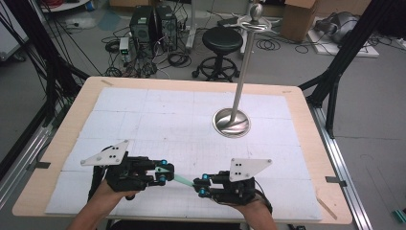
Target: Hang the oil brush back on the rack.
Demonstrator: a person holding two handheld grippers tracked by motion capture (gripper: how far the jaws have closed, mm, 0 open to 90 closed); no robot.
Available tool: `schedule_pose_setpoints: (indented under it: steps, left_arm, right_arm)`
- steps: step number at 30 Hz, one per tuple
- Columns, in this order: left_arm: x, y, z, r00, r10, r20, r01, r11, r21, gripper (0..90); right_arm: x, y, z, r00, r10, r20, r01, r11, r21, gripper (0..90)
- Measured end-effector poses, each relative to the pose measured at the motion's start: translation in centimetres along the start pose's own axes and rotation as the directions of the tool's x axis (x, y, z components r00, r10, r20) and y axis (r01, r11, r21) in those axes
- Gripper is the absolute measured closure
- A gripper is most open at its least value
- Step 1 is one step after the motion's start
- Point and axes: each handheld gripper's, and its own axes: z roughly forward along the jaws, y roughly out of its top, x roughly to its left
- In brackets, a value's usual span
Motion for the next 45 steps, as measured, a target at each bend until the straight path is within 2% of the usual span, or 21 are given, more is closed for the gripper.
schedule_pose_setpoints:
  steps: [4, 6, 10, 14, 17, 19, 20, 21, 22, 23, 24, 25, 28, 30, 34, 37, 39, 40, 42, 43, 45]
  left_arm:
    - [-0.2, 0.4, 0.0, 0.9989, -0.004, -0.046, 0.004, 1.0, 0.003, 76.1]
    - [-0.3, 0.8, 0.0, 0.9971, -0.005, -0.076, 0.006, 0.9999, 0.012, 76.1]
    - [-0.5, 1.6, 0.2, 0.991, -0.011, -0.133, 0.015, 0.9996, 0.026, 76.2]
    - [-1.0, 3.0, 1.1, 0.9679, -0.024, -0.25, 0.041, 0.9971, 0.065, 76.2]
    - [-1.3, 3.7, 1.8, 0.9447, -0.004, -0.328, 0.034, 0.9956, 0.087, 76.1]
    - [-1.3, 4.0, 2.5, 0.9285, -0.006, -0.371, 0.044, 0.9946, 0.094, 76.2]
    - [-1.3, 4.1, 2.7, 0.9231, -0.012, -0.384, 0.052, 0.9941, 0.095, 76.1]
    - [-1.3, 4.2, 3.0, 0.917, -0.014, -0.399, 0.057, 0.9936, 0.097, 76.2]
    - [-1.3, 4.2, 3.0, 0.917, -0.014, -0.399, 0.057, 0.9936, 0.097, 76.1]
    - [-1.3, 4.3, 3.4, 0.906, -0.023, -0.423, 0.069, 0.9933, 0.093, 76.1]
    - [-1.3, 4.3, 3.4, 0.906, -0.023, -0.423, 0.069, 0.9933, 0.093, 76.1]
    - [-1.3, 4.4, 3.8, 0.8959, -0.045, -0.442, 0.09, 0.9926, 0.082, 76.1]
    - [-1.2, 4.4, 4.2, 0.8886, -0.056, -0.455, 0.107, 0.9905, 0.087, 76.1]
    - [-1.3, 4.4, 4.6, 0.8903, -0.06, -0.451, 0.11, 0.9903, 0.085, 76.1]
    - [-1.5, 4.5, 5.0, 0.8905, -0.062, -0.451, 0.11, 0.9906, 0.081, 76.1]
    - [-1.7, 4.6, 5.4, 0.8897, -0.055, -0.453, 0.104, 0.991, 0.084, 76.1]
    - [-1.7, 4.6, 5.4, 0.8917, -0.053, -0.45, 0.104, 0.9905, 0.09, 76.1]
    - [-1.7, 4.5, 5.5, 0.8917, -0.051, -0.45, 0.104, 0.9902, 0.093, 76.1]
    - [-1.7, 4.5, 5.5, 0.894, -0.048, -0.445, 0.103, 0.9898, 0.099, 76.1]
    - [-1.7, 4.4, 5.6, 0.8958, -0.045, -0.442, 0.1, 0.9898, 0.101, 76.0]
    - [-1.7, 4.4, 5.6, 0.9029, -0.033, -0.429, 0.085, 0.9909, 0.104, 75.8]
  right_arm:
    - [0.0, 0.0, 0.0, 0.9989, 0.014, 0.046, -0.014, 1.0, -0.004, 63.0]
    - [0.1, 0.0, -0.1, 0.9953, 0.009, 0.097, -0.009, 1.0, -0.003, 56.2]
    - [0.9, 0.1, -0.5, 0.9733, -0.029, 0.228, 0.032, 0.999, -0.01, 47.6]
    - [1.4, 0.2, -0.7, 0.9284, -0.07, 0.365, 0.072, 0.997, 0.007, 44.6]
    - [1.9, 0.3, -0.7, 0.8835, -0.105, 0.457, 0.1, 0.994, 0.035, 47.2]
    - [2.2, 0.4, -0.5, 0.8611, -0.139, 0.489, 0.121, 0.99, 0.067, 48.5]
    - [2.3, 0.5, -0.2, 0.843, -0.162, 0.513, 0.131, 0.987, 0.096, 49.5]
    - [2.3, 0.6, 0.0, 0.8355, -0.177, 0.52, 0.143, 0.984, 0.105, 50.0]
    - [2.3, 0.6, 0.0, 0.8355, -0.177, 0.52, 0.143, 0.984, 0.105, 50.0]
    - [2.4, 0.7, 0.5, 0.8097, -0.21, 0.548, 0.159, 0.977, 0.14, 52.3]
    - [2.4, 0.7, 0.6, 0.8046, -0.208, 0.556, 0.151, 0.978, 0.147, 53.1]
    - [2.3, 0.7, 0.8, 0.8015, -0.2, 0.564, 0.137, 0.979, 0.152, 54.4]
    - [2.2, 0.8, 1.1, 0.7894, -0.198, 0.581, 0.139, 0.98, 0.145, 57.0]
    - [2.1, 1.0, 1.4, 0.782, -0.213, 0.586, 0.147, 0.976, 0.159, 57.8]
    - [1.9, 1.4, 2.2, 0.7911, -0.223, 0.57, 0.158, 0.974, 0.162, 60.8]
    - [1.7, 1.5, 2.6, 0.7751, -0.233, 0.587, 0.164, 0.972, 0.169, 68.5]
    - [1.6, 1.5, 2.7, 0.7779, -0.23, 0.585, 0.16, 0.972, 0.169, 73.1]
    - [1.6, 1.5, 2.7, 0.7844, -0.228, 0.577, 0.157, 0.973, 0.17, 75.4]
    - [1.7, 1.5, 2.8, 0.7806, -0.243, 0.576, 0.171, 0.969, 0.177, 79.9]
    - [1.7, 1.5, 2.8, 0.7856, -0.242, 0.57, 0.168, 0.969, 0.179, 80.4]
    - [1.8, 1.4, 2.9, 0.7853, -0.256, 0.564, 0.175, 0.965, 0.194, 81.7]
